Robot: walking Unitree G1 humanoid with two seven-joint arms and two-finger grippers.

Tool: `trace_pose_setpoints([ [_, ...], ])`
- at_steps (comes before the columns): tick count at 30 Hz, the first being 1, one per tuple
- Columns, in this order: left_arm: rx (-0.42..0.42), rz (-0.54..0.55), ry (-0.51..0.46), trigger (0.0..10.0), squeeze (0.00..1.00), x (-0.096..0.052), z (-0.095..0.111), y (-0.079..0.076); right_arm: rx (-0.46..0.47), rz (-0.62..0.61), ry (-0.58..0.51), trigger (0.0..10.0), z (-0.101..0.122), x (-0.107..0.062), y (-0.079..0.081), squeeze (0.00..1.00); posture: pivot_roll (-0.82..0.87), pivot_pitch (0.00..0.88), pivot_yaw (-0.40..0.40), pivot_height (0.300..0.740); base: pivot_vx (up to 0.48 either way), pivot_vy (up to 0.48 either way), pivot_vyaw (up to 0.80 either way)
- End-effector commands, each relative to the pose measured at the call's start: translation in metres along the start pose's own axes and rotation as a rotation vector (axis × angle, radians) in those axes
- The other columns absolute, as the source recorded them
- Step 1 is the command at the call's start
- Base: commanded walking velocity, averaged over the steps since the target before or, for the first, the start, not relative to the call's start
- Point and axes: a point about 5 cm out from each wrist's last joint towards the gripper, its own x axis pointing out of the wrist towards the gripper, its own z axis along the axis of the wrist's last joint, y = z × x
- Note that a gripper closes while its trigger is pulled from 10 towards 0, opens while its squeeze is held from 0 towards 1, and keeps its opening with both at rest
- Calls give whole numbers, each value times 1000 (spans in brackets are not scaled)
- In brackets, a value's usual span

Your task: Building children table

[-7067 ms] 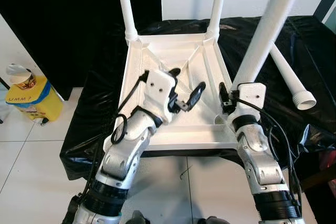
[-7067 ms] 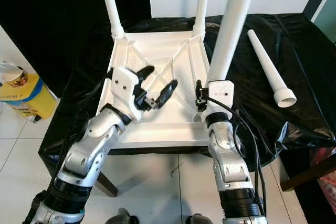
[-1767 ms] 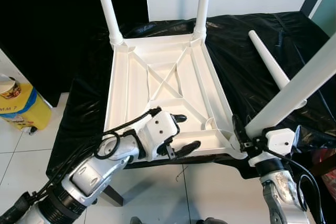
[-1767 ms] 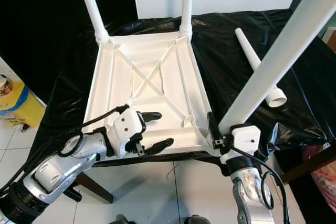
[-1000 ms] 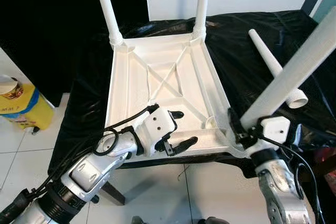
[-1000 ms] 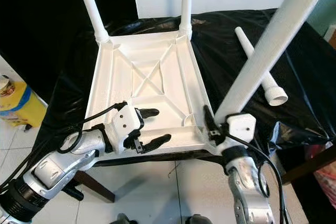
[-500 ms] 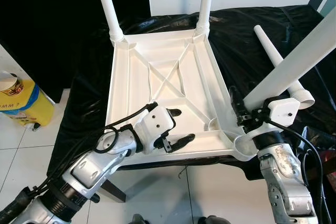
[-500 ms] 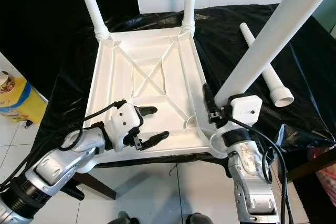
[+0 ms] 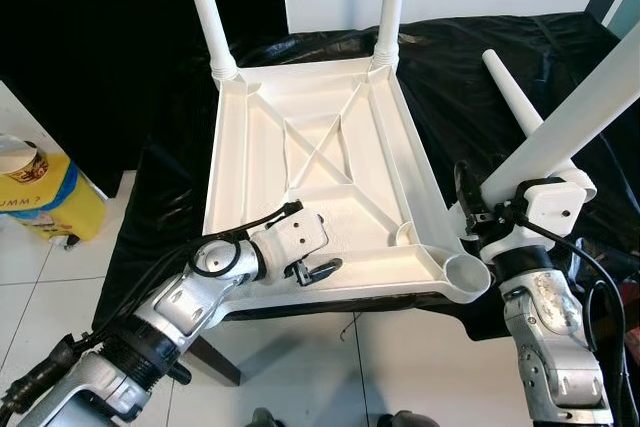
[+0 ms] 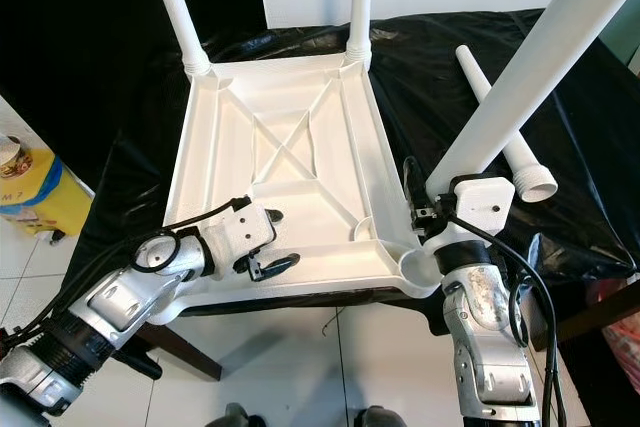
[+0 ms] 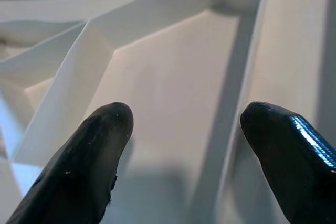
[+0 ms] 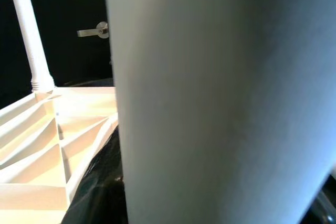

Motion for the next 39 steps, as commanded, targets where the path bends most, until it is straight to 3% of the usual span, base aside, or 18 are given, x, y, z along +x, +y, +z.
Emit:
trace_pose_setpoints([
  [1, 20, 137, 33, 10000, 0, 2, -5, 9, -3, -3, 8, 10000, -1, 0, 0, 0, -79, 100, 35, 740, 0, 0, 0],
  [9, 62, 311, 120, 10000, 0, 1, -15, 46, 5, -9, 15, 10000, -2, 2, 2, 0, -81, 102, 35, 740, 0, 0, 0],
  [13, 76, 333, 134, 10000, 0, -1, -17, 53, 9, -8, 15, 10000, -2, 2, 3, 0, -82, 102, 34, 740, 0, 0, 0],
  [14, 107, 364, 170, 10000, 0, -7, -23, 67, 14, -6, 16, 10000, -2, 2, 5, 0, -85, 102, 35, 740, 0, 0, 0],
  [21, 144, 370, 207, 10000, 0, -19, -29, 81, 12, -5, 17, 10000, -2, 3, 4, 0, -88, 101, 35, 740, 0, 0, 0],
  [28, 152, 298, 195, 10000, 0, -22, -31, 79, 15, -4, 22, 10000, -3, 3, 5, 0, -85, 98, 34, 740, 0, 0, 0],
  [30, 91, 176, 96, 10000, 0, -22, -20, 68, 17, 6, 26, 10000, -4, 4, 6, 0, -83, 96, 31, 740, 0, 0, 0],
  [31, 50, 79, -43, 10000, 0, -24, -2, 57, 18, 23, 29, 10000, -4, 5, 6, 0, -81, 93, 27, 740, 0, 0, 0],
  [33, 38, 51, -90, 10000, 0, -25, 5, 54, 17, 29, 30, 10000, -4, 6, 6, 0, -81, 93, 27, 740, 0, 0, 0],
  [35, -22, 18, -213, 10000, 0, -26, 23, 49, 10, 59, 32, 10000, -3, 8, 4, 0, -78, 88, 20, 740, 0, 0, 0],
  [36, -22, 18, -213, 10000, 0, -26, 23, 49, 10, 59, 32, 10000, -3, 8, 4, 0, -78, 88, 20, 740, 0, 0, 0],
  [37, -46, -13, -297, 10000, 0, -27, 37, 45, -4, 113, 38, 10000, -2, 9, 1, 0, -77, 87, 15, 740, 0, 0, 0],
  [39, -52, -28, -320, 10000, 0, -28, 41, 43, -10, 135, 41, 10000, -1, 10, 0, 0, -77, 85, 13, 740, 0, 0, 0],
])
